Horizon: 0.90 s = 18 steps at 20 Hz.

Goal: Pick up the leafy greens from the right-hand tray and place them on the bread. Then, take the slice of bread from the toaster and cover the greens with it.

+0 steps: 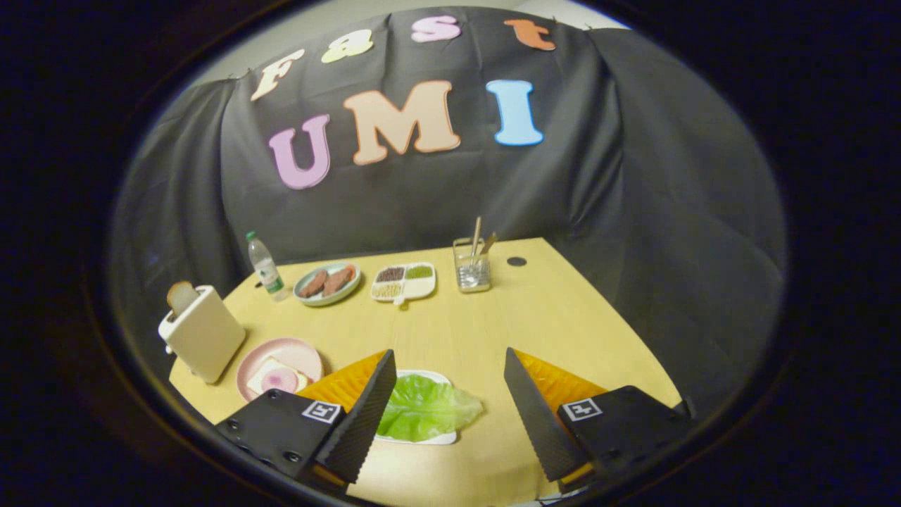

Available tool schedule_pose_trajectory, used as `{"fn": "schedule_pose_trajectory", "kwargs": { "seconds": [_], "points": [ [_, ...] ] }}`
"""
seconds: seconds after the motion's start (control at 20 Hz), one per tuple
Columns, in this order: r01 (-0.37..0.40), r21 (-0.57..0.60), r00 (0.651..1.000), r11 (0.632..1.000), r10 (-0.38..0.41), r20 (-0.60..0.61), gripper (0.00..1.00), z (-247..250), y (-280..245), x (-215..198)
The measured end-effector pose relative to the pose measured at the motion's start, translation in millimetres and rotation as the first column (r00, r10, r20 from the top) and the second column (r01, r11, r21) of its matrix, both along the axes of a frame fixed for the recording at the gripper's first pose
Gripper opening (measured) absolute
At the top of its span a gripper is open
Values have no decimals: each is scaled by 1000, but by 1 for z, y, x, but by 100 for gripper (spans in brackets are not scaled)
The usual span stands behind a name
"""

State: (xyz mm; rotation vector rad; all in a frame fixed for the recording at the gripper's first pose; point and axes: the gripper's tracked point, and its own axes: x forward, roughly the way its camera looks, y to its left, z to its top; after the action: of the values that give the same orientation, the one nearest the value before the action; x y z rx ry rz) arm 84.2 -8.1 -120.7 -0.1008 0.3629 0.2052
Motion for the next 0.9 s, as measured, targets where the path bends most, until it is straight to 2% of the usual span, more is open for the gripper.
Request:
{"fn": "schedule_pose_trajectory", "kwargs": {
  "seconds": [0.25, 0.55, 0.9],
  "points": [
    [-71, -81, 986, 994, 57, -158, 98, -58, -6, 21],
    [-140, -125, 937, 982, 91, -336, 98, -116, -16, 28],
    [-175, -68, 885, 982, 127, -447, 94, -140, -13, 33]
  ]
}}
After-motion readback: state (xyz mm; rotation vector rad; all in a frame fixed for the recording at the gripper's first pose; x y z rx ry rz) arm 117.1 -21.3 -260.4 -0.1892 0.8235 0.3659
